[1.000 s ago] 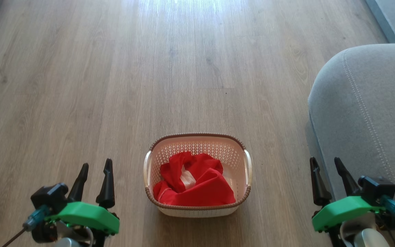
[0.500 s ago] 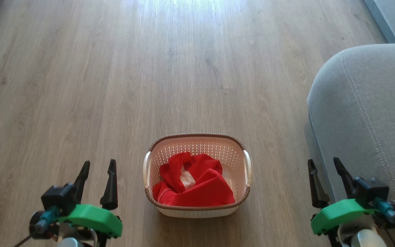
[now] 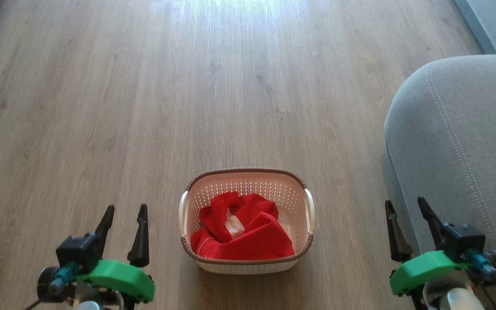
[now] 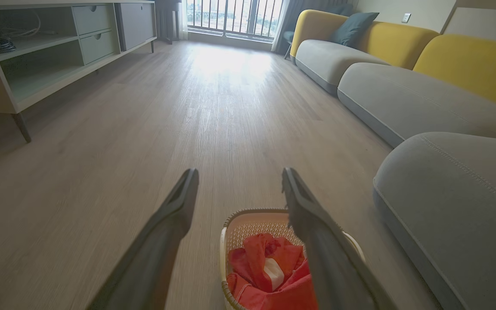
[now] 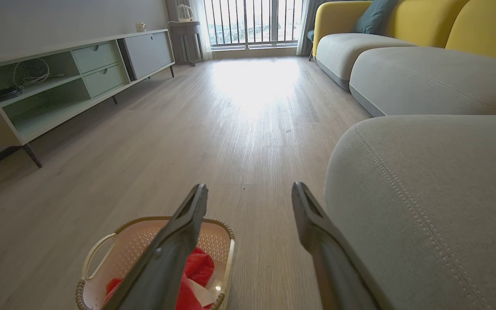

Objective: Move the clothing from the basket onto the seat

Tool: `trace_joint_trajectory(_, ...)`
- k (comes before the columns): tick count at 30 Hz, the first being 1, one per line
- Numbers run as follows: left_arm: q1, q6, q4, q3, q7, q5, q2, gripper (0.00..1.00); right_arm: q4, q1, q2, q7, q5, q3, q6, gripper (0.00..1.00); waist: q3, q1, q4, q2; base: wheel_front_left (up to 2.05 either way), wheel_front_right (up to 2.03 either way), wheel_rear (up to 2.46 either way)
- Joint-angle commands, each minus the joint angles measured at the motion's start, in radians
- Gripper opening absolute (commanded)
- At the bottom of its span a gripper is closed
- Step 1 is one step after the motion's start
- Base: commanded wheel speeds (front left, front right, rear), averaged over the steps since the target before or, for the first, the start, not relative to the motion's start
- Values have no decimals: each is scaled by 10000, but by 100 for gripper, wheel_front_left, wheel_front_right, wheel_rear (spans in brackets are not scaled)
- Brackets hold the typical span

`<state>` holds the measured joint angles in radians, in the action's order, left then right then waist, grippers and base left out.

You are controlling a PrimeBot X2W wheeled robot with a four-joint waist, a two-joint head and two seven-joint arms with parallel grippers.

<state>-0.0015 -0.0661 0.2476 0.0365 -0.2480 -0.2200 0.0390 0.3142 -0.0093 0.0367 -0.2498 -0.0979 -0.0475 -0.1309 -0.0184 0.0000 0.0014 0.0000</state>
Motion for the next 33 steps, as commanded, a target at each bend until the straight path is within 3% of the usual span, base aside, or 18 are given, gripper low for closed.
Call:
trace_joint_trajectory(1, -333, 50, -237, -293, -137, -19, 112, 100, -287, -331, 135, -120, -68, 290, 2, 100, 1, 0, -2, 0, 0, 0, 0)
trace_joint_trajectory(17, -564, -6, -278, -390, -137, -11, 112, 100, -669, -519, 135, -120, -61, 345, 2, 100, 614, 0, -79, 0, 0, 0, 0)
trace_joint_trajectory(26, -1837, -209, -420, -252, -138, 118, 112, 100, -1397, -1505, 135, -120, -197, 243, 2, 100, 2954, 0, -390, 0, 0, 0, 0)
trace_joint_trajectory(33, -3493, -517, 277, 689, -138, 570, 240, 100, -1900, -2663, 135, -120, -524, 297, 2, 100, 4990, 0, -985, 0, 0, 0, 0)
